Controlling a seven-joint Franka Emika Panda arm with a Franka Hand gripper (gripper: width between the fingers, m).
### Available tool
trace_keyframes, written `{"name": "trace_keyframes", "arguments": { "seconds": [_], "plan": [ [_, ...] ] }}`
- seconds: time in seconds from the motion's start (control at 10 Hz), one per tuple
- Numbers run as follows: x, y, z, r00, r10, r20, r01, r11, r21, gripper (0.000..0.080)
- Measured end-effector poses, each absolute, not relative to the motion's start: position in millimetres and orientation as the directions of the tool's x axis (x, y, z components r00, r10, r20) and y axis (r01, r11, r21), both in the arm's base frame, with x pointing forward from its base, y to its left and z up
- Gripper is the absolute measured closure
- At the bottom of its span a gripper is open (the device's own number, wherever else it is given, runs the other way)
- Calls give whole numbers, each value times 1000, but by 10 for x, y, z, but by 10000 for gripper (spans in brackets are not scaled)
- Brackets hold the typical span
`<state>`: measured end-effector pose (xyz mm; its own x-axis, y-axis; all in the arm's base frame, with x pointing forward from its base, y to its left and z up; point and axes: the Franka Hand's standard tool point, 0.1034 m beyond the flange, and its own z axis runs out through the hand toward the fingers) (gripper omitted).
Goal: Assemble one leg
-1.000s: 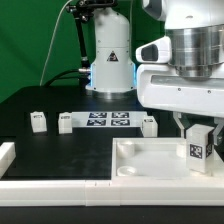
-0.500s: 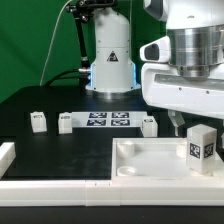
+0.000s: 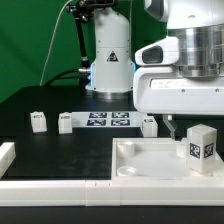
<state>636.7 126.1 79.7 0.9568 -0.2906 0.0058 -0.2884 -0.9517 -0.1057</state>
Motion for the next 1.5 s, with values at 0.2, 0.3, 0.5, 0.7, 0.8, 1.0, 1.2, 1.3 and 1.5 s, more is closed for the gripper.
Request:
{"name": "trace_keyframes", "arguments": {
  "seconds": [0.2,0.3,0.5,0.7,0.8,1.0,1.2,1.3,1.5],
  "plan": [
    [6368,1304,801,998,-58,34,-55,-994,-93,151],
    [6368,1305,801,999,24,41,27,-996,-89,151],
    [6375,1264,800,979,194,56,198,-977,-79,151],
    [6382,1208,796,931,360,68,364,-929,-64,151],
    [6382,1209,796,926,371,68,375,-925,-63,163],
    [6382,1208,796,927,369,68,373,-926,-63,334],
    [6383,1204,796,932,357,68,361,-930,-64,509],
    [6383,1205,797,934,351,67,356,-932,-65,509],
    [6386,1197,790,985,160,63,165,-984,-75,509]
  ]
}}
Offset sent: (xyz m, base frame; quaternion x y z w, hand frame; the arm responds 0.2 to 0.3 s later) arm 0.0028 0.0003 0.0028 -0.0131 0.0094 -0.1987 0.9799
